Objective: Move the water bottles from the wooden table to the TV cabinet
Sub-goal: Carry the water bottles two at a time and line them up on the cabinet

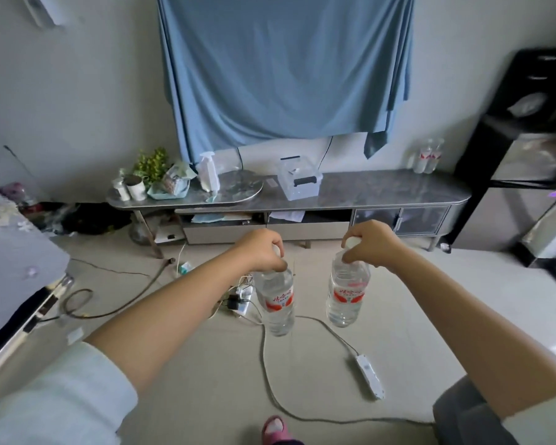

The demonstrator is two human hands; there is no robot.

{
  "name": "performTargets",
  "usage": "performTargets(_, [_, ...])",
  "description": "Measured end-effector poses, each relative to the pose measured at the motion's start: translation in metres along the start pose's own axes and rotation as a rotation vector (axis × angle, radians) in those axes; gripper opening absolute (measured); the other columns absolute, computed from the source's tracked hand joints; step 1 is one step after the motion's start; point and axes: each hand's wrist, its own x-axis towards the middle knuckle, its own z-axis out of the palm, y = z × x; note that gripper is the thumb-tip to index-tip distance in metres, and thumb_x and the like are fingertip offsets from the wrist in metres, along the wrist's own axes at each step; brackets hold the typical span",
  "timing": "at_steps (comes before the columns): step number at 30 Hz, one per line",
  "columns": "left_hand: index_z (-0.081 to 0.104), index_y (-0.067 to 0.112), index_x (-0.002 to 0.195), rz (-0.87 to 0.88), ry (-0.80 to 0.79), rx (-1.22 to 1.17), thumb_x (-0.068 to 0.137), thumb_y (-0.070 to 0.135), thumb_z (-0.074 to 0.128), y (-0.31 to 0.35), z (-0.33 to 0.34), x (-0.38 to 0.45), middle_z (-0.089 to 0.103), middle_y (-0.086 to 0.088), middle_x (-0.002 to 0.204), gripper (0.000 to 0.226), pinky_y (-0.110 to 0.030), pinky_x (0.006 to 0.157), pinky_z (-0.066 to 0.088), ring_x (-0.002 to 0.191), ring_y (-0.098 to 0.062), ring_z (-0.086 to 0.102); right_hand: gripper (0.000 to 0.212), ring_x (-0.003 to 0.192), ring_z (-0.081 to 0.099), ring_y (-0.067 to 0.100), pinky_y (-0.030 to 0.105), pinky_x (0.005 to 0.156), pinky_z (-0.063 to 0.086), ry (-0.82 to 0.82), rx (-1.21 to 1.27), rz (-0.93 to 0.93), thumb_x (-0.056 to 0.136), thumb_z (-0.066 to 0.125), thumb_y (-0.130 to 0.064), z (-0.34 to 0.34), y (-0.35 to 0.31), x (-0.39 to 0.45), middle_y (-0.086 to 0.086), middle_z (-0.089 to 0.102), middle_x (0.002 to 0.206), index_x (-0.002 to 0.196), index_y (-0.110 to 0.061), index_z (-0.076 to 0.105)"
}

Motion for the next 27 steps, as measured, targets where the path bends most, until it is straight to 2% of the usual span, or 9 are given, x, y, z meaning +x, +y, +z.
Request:
performTargets(5, [0.063, 0.017, 0.083, 0.054, -0.065, 0.035, 0.076, 0.013, 0.068, -0.003, -0.008, 0.102, 0.054, 0.001, 0.094, 0.01, -0.024, 0.073, 0.04, 0.088, -0.015, 0.05, 0.027, 0.049, 0.043, 0.013, 0.008, 0.025, 0.03, -0.019, 0.016, 0.079, 0.074, 0.072, -0.007, -0.016, 0.024, 0.088, 0.008, 0.053, 0.086, 0.101, -0.004, 0.068])
performTargets(9, [0.068, 0.011, 0.098, 0.141, -0.129, 0.123, 0.077, 0.015, 0.068, 0.002, -0.025, 0.196, 0.06, -0.003, 0.102, 0.022, -0.023, 0.074, 0.04, 0.092, -0.016, 0.052, 0.023, 0.046, 0.043, 0.013, 0.012, 0.03, 0.033, -0.07, -0.049, 0.125, 0.076, 0.07, -0.012, -0.036, 0.034, 0.172, 0.004, 0.051, 0.077, 0.099, -0.008, 0.064])
performTargets(12, [0.068, 0.009, 0.099, 0.182, -0.148, 0.158, 0.077, 0.014, 0.066, 0.011, -0.038, 0.262, 0.06, -0.005, 0.104, 0.022, -0.023, 0.064, 0.039, 0.088, -0.015, 0.05, 0.02, 0.046, 0.045, 0.013, 0.012, 0.03, 0.034, -0.054, -0.085, 0.141, 0.077, 0.069, -0.013, -0.057, 0.043, 0.229, 0.005, 0.055, 0.084, 0.096, -0.009, 0.063])
performTargets(14, [0.067, 0.007, 0.1, 0.199, -0.153, 0.157, 0.077, 0.011, 0.065, 0.018, -0.044, 0.302, 0.055, -0.003, 0.098, 0.023, -0.02, 0.056, 0.035, 0.086, -0.014, 0.047, 0.014, 0.048, 0.047, 0.013, 0.01, 0.029, 0.034, -0.04, -0.088, 0.159, 0.077, 0.068, -0.012, -0.072, 0.051, 0.261, 0.006, 0.055, 0.088, 0.089, -0.014, 0.06])
performTargets(19, [0.064, 0.013, 0.092, 0.228, -0.147, 0.152, 0.077, 0.007, 0.065, 0.032, -0.045, 0.393, 0.049, 0.0, 0.091, 0.016, -0.018, 0.054, 0.033, 0.087, -0.015, 0.046, 0.017, 0.044, 0.046, 0.013, 0.009, 0.026, 0.033, 0.057, -0.014, 0.221, 0.076, 0.069, -0.009, -0.104, 0.079, 0.331, 0.006, 0.055, 0.083, 0.07, -0.018, 0.056])
performTargets(21, [0.066, 0.011, 0.096, 0.231, -0.144, 0.155, 0.078, 0.009, 0.065, 0.042, -0.044, 0.428, 0.05, 0.0, 0.091, 0.018, -0.014, 0.054, 0.031, 0.086, -0.015, 0.046, 0.021, 0.045, 0.045, 0.013, 0.009, 0.026, 0.033, 0.063, -0.012, 0.251, 0.076, 0.069, -0.009, -0.116, 0.095, 0.36, 0.007, 0.056, 0.084, 0.066, -0.02, 0.054])
performTargets(24, [0.066, 0.008, 0.099, 0.242, -0.173, 0.147, 0.08, 0.013, 0.066, 0.062, -0.042, 0.476, 0.05, 0.002, 0.09, 0.02, -0.015, 0.051, 0.031, 0.085, -0.014, 0.046, 0.008, 0.048, 0.041, 0.01, 0.008, 0.026, 0.031, 0.047, -0.016, 0.266, 0.077, 0.07, -0.01, -0.137, 0.119, 0.399, 0.008, 0.055, 0.087, 0.08, -0.014, 0.064])
performTargets(25, [0.064, 0.011, 0.095, 0.239, -0.189, 0.152, 0.08, 0.013, 0.066, 0.069, -0.041, 0.493, 0.05, 0.002, 0.089, 0.015, -0.016, 0.052, 0.032, 0.084, -0.015, 0.047, 0.014, 0.052, 0.043, 0.011, 0.007, 0.028, 0.033, 0.041, -0.029, 0.255, 0.077, 0.07, -0.01, -0.144, 0.128, 0.411, 0.007, 0.055, 0.089, 0.091, -0.01, 0.067])
performTargets(27, [0.059, 0.016, 0.085, 0.243, -0.22, 0.181, 0.08, 0.015, 0.066, 0.089, -0.036, 0.533, 0.051, 0.003, 0.083, 0.009, -0.017, 0.053, 0.034, 0.08, -0.015, 0.049, 0.026, 0.068, 0.051, 0.016, 0.013, 0.043, 0.039, 0.023, -0.073, 0.238, 0.076, 0.071, -0.013, -0.162, 0.15, 0.441, 0.006, 0.056, 0.094, 0.101, -0.006, 0.068])
